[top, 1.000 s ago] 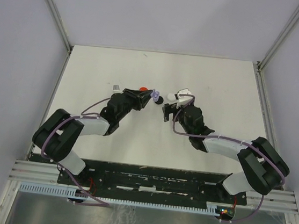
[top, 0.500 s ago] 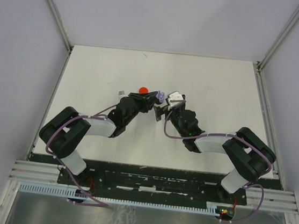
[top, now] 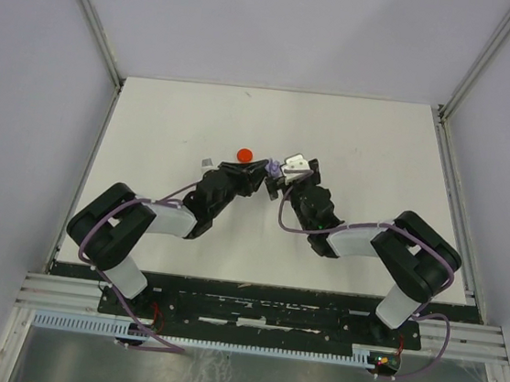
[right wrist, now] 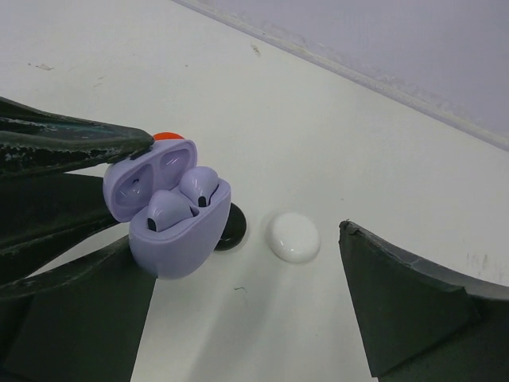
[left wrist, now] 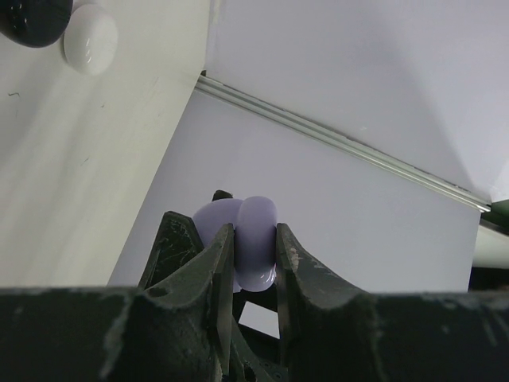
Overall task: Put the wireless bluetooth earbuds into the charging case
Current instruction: Close the charging case, then place the charging case at the center of the board.
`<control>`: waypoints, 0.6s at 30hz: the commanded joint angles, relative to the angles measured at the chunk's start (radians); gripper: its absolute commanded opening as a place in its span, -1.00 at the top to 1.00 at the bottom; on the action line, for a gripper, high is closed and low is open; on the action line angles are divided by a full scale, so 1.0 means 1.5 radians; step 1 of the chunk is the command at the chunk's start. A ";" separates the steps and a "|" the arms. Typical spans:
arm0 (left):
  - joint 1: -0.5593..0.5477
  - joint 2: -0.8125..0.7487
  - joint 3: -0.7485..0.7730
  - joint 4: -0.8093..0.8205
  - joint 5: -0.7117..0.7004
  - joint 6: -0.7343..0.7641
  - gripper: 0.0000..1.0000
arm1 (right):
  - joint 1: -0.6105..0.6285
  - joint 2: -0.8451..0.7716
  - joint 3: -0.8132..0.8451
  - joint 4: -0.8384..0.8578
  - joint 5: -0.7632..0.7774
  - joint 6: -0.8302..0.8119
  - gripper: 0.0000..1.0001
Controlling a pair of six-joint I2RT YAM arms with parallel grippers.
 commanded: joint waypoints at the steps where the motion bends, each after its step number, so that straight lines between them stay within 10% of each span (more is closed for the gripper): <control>1: -0.004 -0.020 -0.020 0.039 0.012 -0.029 0.94 | 0.003 0.002 0.022 0.072 0.049 -0.039 -0.99; 13: -0.002 -0.020 -0.064 0.068 0.008 -0.034 0.94 | 0.003 -0.043 -0.002 0.078 0.105 -0.101 -0.99; 18: 0.039 -0.024 -0.066 0.064 0.036 0.039 0.94 | -0.006 -0.156 0.015 -0.170 0.231 0.016 -0.99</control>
